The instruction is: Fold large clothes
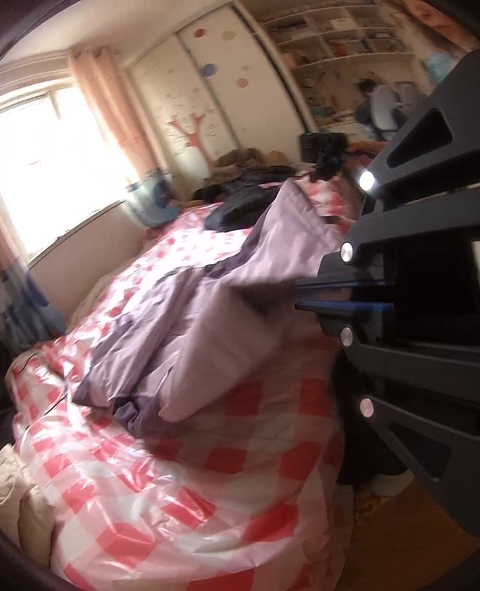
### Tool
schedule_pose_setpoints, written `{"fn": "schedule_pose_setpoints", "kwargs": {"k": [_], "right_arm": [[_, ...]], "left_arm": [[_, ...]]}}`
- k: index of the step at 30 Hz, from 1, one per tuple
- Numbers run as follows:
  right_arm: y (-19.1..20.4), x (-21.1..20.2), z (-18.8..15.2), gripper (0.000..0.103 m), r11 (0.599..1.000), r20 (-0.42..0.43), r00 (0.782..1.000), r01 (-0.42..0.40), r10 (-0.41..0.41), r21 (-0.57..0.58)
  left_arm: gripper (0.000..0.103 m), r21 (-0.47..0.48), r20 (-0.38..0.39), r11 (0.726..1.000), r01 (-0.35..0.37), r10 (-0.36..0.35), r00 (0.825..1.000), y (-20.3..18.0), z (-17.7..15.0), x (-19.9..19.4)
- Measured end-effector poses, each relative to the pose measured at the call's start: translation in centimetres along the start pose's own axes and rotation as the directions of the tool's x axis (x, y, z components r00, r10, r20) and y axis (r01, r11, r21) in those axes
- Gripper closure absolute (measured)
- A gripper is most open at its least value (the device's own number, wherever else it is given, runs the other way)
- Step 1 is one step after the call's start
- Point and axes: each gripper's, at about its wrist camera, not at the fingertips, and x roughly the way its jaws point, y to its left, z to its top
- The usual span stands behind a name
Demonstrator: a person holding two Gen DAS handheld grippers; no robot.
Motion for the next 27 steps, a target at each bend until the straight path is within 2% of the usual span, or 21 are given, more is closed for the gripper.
{"fn": "schedule_pose_setpoints", "kwargs": {"k": [2, 3, 4, 5, 6, 7, 8, 10, 12, 16, 20, 22, 24, 27], "right_arm": [[-2.7, -0.4, -0.8, 0.097, 0.997, -0.035, 0.999, 0.042, -0.040, 0.071], [-4.0, -0.5, -1.0, 0.086, 0.993, -0.043, 0.998, 0.055, -0.050, 0.108], [-5.3, -0.8, -1.2, 0.065, 0.987, -0.037, 0.996, 0.082, -0.077, 0.136], [-6.5, -1.2, -1.3, 0.053, 0.981, -0.024, 0.994, 0.112, -0.109, 0.160], [-7.6, -1.5, -1.3, 0.039, 0.976, -0.017, 0.992, 0.123, -0.122, 0.178], [-8.5, -1.5, -1.3, 0.037, 0.974, -0.018, 0.993, 0.117, -0.116, 0.192], [-9.3, -1.4, -1.2, 0.036, 0.971, -0.021, 0.993, 0.117, -0.115, 0.210], [-10.3, -0.6, -0.7, 0.028, 0.963, -0.047, 0.990, 0.137, -0.130, 0.231], [-11.6, 0.5, -0.4, 0.028, 0.959, -0.092, 0.986, 0.160, -0.142, 0.235], [-13.5, 4.0, 0.5, 0.026, 0.955, -0.168, 0.979, 0.153, -0.112, 0.253], [-12.9, 6.5, 1.0, 0.021, 0.970, -0.211, 0.975, 0.113, -0.067, 0.216], [-13.1, 7.0, 1.3, 0.020, 0.959, -0.259, 0.954, 0.207, -0.153, 0.195], [-13.4, 7.5, 1.2, 0.020, 0.953, -0.293, 0.944, 0.218, -0.151, 0.211], [-13.6, 7.8, 1.1, 0.020, 0.956, -0.290, 0.948, 0.200, -0.133, 0.214]], "left_arm": [[0.097, -0.012, -0.053, 0.999, -0.047, 0.046, 0.998, 2.2, -0.5, 1.5], [0.096, -0.042, -0.085, 0.998, -0.052, 0.048, 0.995, 3.7, -0.7, 1.9], [0.081, -0.075, -0.107, 0.995, -0.073, 0.065, 0.992, 5.3, -1.0, 2.3], [0.042, -0.115, -0.119, 0.988, -0.102, 0.089, 0.989, 7.0, -1.3, 2.5], [0.026, -0.161, -0.086, 0.980, -0.117, 0.104, 0.991, 8.6, -1.5, 2.0], [0.008, -0.211, -0.037, 0.970, -0.117, 0.112, 0.993, 10.0, -1.8, 1.3], [0.008, -0.252, -0.008, 0.962, -0.103, 0.105, 0.994, 11.4, -2.2, 0.6], [0.008, -0.294, 0.012, 0.953, -0.072, 0.079, 0.997, 13.5, -2.4, 0.2], [0.008, -0.318, -0.005, 0.944, -0.093, 0.097, 0.995, 15.2, -2.5, 0.5], [0.008, -0.370, -0.055, 0.924, -0.099, 0.084, 0.995, 18.1, -2.5, 1.9], [0.008, -0.375, -0.078, 0.925, -0.058, 0.030, 0.996, 18.8, -2.5, 5.2], [0.008, -0.363, -0.098, 0.932, -0.023, -0.013, 0.995, 18.7, -2.4, 7.4], [0.008, -0.338, -0.125, 0.941, 0.014, -0.059, 0.990, 18.1, -2.2, 9.0], [0.008, -0.302, -0.149, 0.953, 0.036, -0.085, 0.985, 17.0, -1.7, 10.6]]}}
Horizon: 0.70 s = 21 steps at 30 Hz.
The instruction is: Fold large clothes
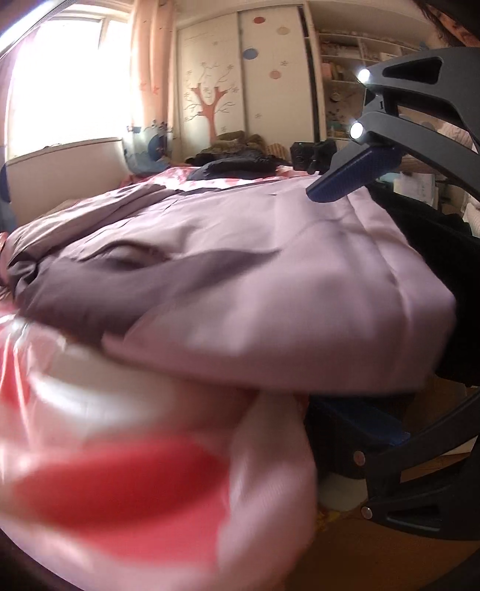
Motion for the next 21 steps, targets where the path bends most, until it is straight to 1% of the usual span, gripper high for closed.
{"fn": "schedule_pose_setpoints", "kwargs": {"k": [1, 2, 3, 4, 5, 6, 7, 8, 9, 10, 11, 13, 15, 18, 21], "right_arm": [[-0.2, 0.2, 0.1, 0.020, 1.000, 0.003, 1.000, -0.007, 0.007, 0.008], [-0.3, 0.4, 0.1, 0.020, 1.000, 0.005, 1.000, -0.018, 0.018, 0.008], [-0.1, 0.4, 0.1, 0.023, 1.000, 0.014, 1.000, -0.023, 0.023, -0.006], [0.3, 0.6, 0.0, 0.028, 0.999, 0.026, 0.999, -0.022, 0.023, -0.025], [0.6, 0.6, 0.0, 0.046, 0.999, 0.042, 0.999, -0.024, 0.026, -0.044], [0.9, 0.6, -0.2, 0.062, 0.998, 0.059, 0.997, -0.040, 0.043, -0.057], [1.1, 0.5, -0.3, 0.069, 0.997, 0.078, 0.996, -0.046, 0.051, -0.064], [1.5, 0.7, -0.4, 0.071, 0.996, 0.092, 0.995, -0.041, 0.048, -0.074], [1.8, 0.7, -0.6, 0.074, 0.996, 0.106, 0.994, -0.032, 0.041, -0.080], [2.1, 0.5, -0.9, 0.076, 0.996, 0.124, 0.991, -0.030, 0.040, -0.085], [2.5, 0.1, -1.2, 0.077, 0.995, 0.145, 0.988, -0.038, 0.051, -0.092], [3.8, -0.7, -1.8, 0.079, 0.991, 0.188, 0.978, -0.065, 0.087, -0.116], [5.7, -1.3, -2.6, 0.080, 0.983, 0.210, 0.970, -0.087, 0.120, -0.161], [8.3, -2.9, -4.6, 0.080, 0.968, 0.217, 0.963, -0.110, 0.160, -0.225], [10.1, -4.4, -7.5, 0.080, 0.956, 0.189, 0.967, -0.114, 0.169, -0.269]], "left_arm": [[0.008, 0.006, 0.004, 1.000, 0.007, -0.007, 1.000, -0.2, 0.1, 0.3], [0.011, 0.004, 0.012, 1.000, -0.003, 0.003, 1.000, -0.3, 0.2, 0.6], [0.018, -0.004, 0.012, 1.000, -0.023, 0.023, 1.000, -0.5, 0.2, 0.9], [0.041, -0.008, 0.006, 0.999, -0.046, 0.046, 0.999, -0.7, 0.2, 1.0], [0.062, -0.009, -0.001, 0.997, -0.077, 0.077, 0.997, -1.0, 0.2, 1.2], [0.071, -0.013, 0.008, 0.995, -0.099, 0.099, 0.995, -1.3, 0.1, 1.1], [0.080, -0.003, 0.021, 0.994, -0.110, 0.110, 0.994, -1.9, -0.2, 0.8], [0.085, 0.020, 0.037, 0.990, -0.138, 0.138, 0.990, -2.8, -0.6, 0.6], [0.087, 0.040, 0.055, 0.986, -0.163, 0.161, 0.986, -3.8, -1.0, 0.2], [0.088, 0.049, 0.072, 0.984, -0.171, 0.167, 0.983, -4.7, -1.2, -0.2], [0.089, 0.052, 0.091, 0.986, -0.159, 0.154, 0.984, -5.6, -1.4, -0.8], [0.090, 0.074, 0.134, 0.991, -0.115, 0.105, 0.985, -7.4, -1.9, -2.7], [0.090, 0.122, 0.158, 0.988, -0.095, 0.076, 0.985, -9.7, -2.7, -4.4], [0.091, 0.189, 0.176, 0.979, -0.071, 0.038, 0.984, -12.7, -4.5, -6.8], [0.091, 0.221, 0.169, 0.974, -0.047, 0.009, 0.986, -14.0, -6.7, -8.5]]}}
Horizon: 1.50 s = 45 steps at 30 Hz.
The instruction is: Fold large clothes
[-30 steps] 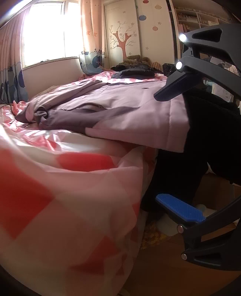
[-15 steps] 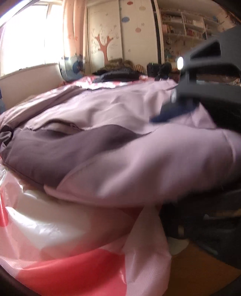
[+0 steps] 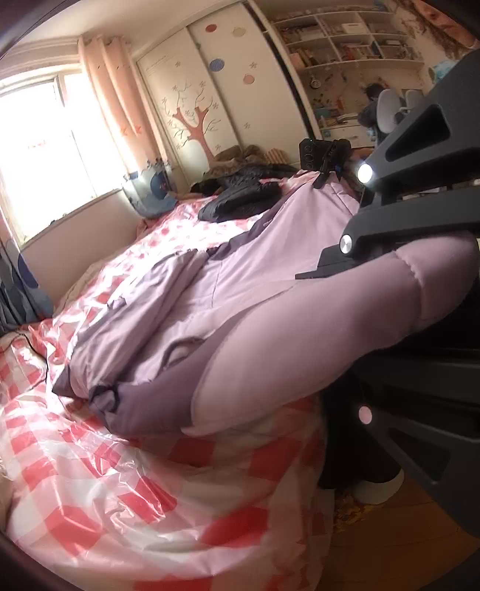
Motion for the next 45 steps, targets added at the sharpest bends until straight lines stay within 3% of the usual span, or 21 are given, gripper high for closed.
{"fn": "schedule_pose_setpoints", "kwargs": {"k": [2, 3, 5, 7, 8, 10, 11, 13, 16, 20, 22, 24, 26, 29, 31, 34, 37, 39, 42, 45], "right_arm": [[0.2, -0.7, -1.8, 0.078, 1.000, -0.048, 0.999, 0.004, -0.004, 0.002], [-0.4, -0.8, -2.7, 0.071, 1.000, -0.071, 0.997, 0.020, -0.019, 0.022], [-2.9, -1.2, -4.6, 0.052, 0.995, -0.131, 0.990, 0.057, -0.047, 0.079], [-6.3, -1.8, -5.9, 0.046, 0.983, -0.138, 0.990, 0.036, -0.012, 0.179], [-7.9, -2.7, -6.4, 0.044, 0.974, -0.115, 0.993, 0.006, 0.020, 0.225], [-9.9, -3.2, -6.8, 0.027, 0.965, -0.079, 0.996, -0.014, 0.035, 0.260], [-10.7, -3.3, -6.8, 0.024, 0.961, -0.063, 0.996, -0.036, 0.055, 0.275], [-11.9, -2.8, -6.8, 0.019, 0.950, -0.051, 0.992, -0.093, 0.113, 0.299], [-12.5, -1.1, -6.1, 0.014, 0.943, -0.064, 0.980, -0.162, 0.188, 0.291], [-11.5, 1.9, -5.7, 0.020, 0.948, -0.087, 0.972, -0.191, 0.219, 0.253], [-10.7, 2.4, -5.6, 0.053, 0.953, -0.078, 0.970, -0.208, 0.229, 0.221], [-10.2, 1.9, -5.6, 0.068, 0.966, -0.047, 0.979, -0.186, 0.198, 0.182], [-9.5, 1.6, -5.7, 0.074, 0.975, -0.039, 0.985, -0.159, 0.166, 0.156], [-8.0, 0.9, -5.7, 0.079, 0.984, -0.028, 0.990, -0.136, 0.140, 0.116], [-7.1, 0.3, -5.7, 0.079, 0.986, -0.028, 0.990, -0.138, 0.141, 0.091], [-6.6, 0.1, -5.8, 0.079, 0.991, -0.062, 0.991, -0.112, 0.117, 0.074], [-8.0, 0.2, -6.4, 0.072, 0.988, -0.087, 0.990, -0.100, 0.111, 0.122], [-8.8, 0.5, -7.0, 0.065, 0.982, -0.082, 0.991, -0.095, 0.109, 0.160], [-9.7, 1.2, -8.0, 0.043, 0.975, -0.082, 0.992, -0.077, 0.096, 0.209], [-10.4, 1.3, -8.8, 0.036, 0.968, -0.087, 0.993, -0.062, 0.085, 0.242]], "left_arm": [[0.088, 0.043, -0.051, 0.999, -0.001, 0.004, 0.999, 0.2, -1.3, -0.7], [0.087, 0.050, -0.083, 0.999, -0.010, 0.014, 0.996, 0.9, -2.0, -0.7], [0.063, 0.026, -0.178, 0.999, -0.024, 0.028, 0.984, 3.8, -3.6, -0.1], [0.047, -0.023, -0.223, 0.998, -0.062, 0.055, 0.973, 7.8, -4.8, 0.2], [0.042, -0.069, -0.213, 0.996, -0.059, 0.043, 0.976, 9.6, -5.1, -0.2], [0.026, -0.145, -0.143, 0.989, -0.029, 0.008, 0.990, 12.7, -5.1, -1.4], [0.020, -0.175, -0.107, 0.985, -0.010, -0.009, 0.994, 13.9, -5.0, -1.9], [0.013, -0.209, -0.073, 0.978, 0.027, -0.043, 0.996, 15.3, -4.7, -1.8], [0.009, -0.231, -0.098, 0.972, 0.052, -0.076, 0.992, 16.3, -4.3, 0.1], [0.009, -0.234, -0.167, 0.970, 0.073, -0.114, 0.979, 15.4, -4.0, 3.3], [0.009, -0.212, -0.191, 0.975, 0.062, -0.104, 0.976, 13.8, -4.4, 4.6], [0.023, -0.180, -0.209, 0.984, -0.003, -0.035, 0.977, 12.7, -4.4, 4.8], [0.065, -0.161, -0.199, 0.987, -0.011, -0.021, 0.980, 11.9, -4.6, 4.5], [0.082, -0.096, -0.160, 0.993, -0.064, 0.048, 0.986, 10.0, -4.5, 3.0], [0.083, -0.012, -0.139, 0.991, -0.132, 0.129, 0.982, 7.7, -4.5, 1.9], [0.081, 0.171, -0.077, 0.944, -0.282, 0.298, 0.951, 4.0, -4.7, 1.0], [0.067, 0.269, -0.012, 0.864, -0.425, 0.444, 0.896, 1.8, -5.1, 1.2], [0.058, 0.300, 0.024, 0.814, -0.498, 0.515, 0.857, 0.9, -5.6, 1.6], [0.046, 0.335, 0.067, 0.740, -0.584, 0.599, 0.798, 0.6, -6.3, 2.4], [0.040, 0.371, 0.097, 0.689, -0.623, 0.638, 0.764, 0.8, -6.6, 2.5]]}}
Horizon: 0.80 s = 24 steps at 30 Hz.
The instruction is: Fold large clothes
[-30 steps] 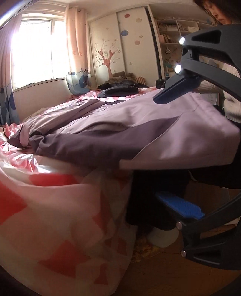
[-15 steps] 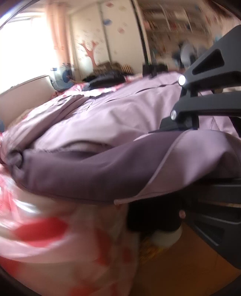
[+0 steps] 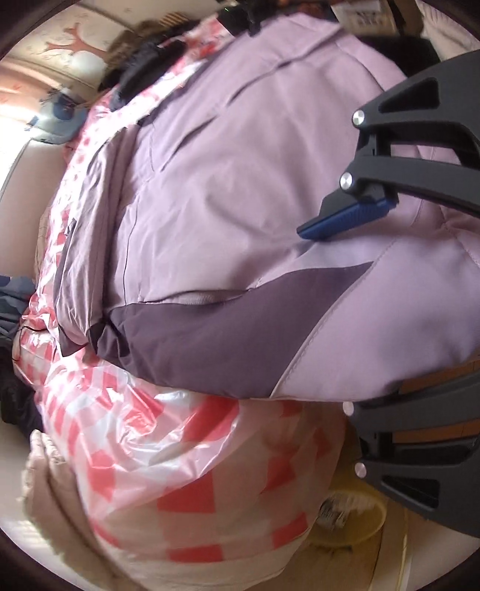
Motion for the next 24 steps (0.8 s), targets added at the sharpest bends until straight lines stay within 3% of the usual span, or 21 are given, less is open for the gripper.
{"fn": "schedule_pose_setpoints", "kwargs": {"k": [6, 13, 17, 24], "right_arm": [[-0.3, 0.4, 0.0, 0.027, 0.999, 0.001, 1.000, 0.023, -0.023, 0.033], [-0.5, 1.6, 0.6, 0.023, 0.998, -0.009, 0.999, 0.035, -0.034, 0.059], [-0.6, 2.3, 0.7, 0.022, 0.997, -0.017, 0.999, 0.032, -0.031, 0.065], [-1.0, 2.6, 0.9, 0.020, 0.997, -0.024, 0.999, 0.026, -0.025, 0.070]], "left_arm": [[0.028, 0.062, 0.029, 0.994, -0.085, 0.083, 0.996, -0.6, -0.3, 0.4], [0.024, 0.128, 0.058, 0.979, -0.161, 0.155, 0.986, -1.6, -0.4, 0.4], [0.019, 0.162, 0.077, 0.960, -0.229, 0.219, 0.973, -2.1, -0.6, 0.5], [0.019, 0.175, 0.088, 0.956, -0.234, 0.222, 0.971, -2.0, -0.6, 0.5]]}}
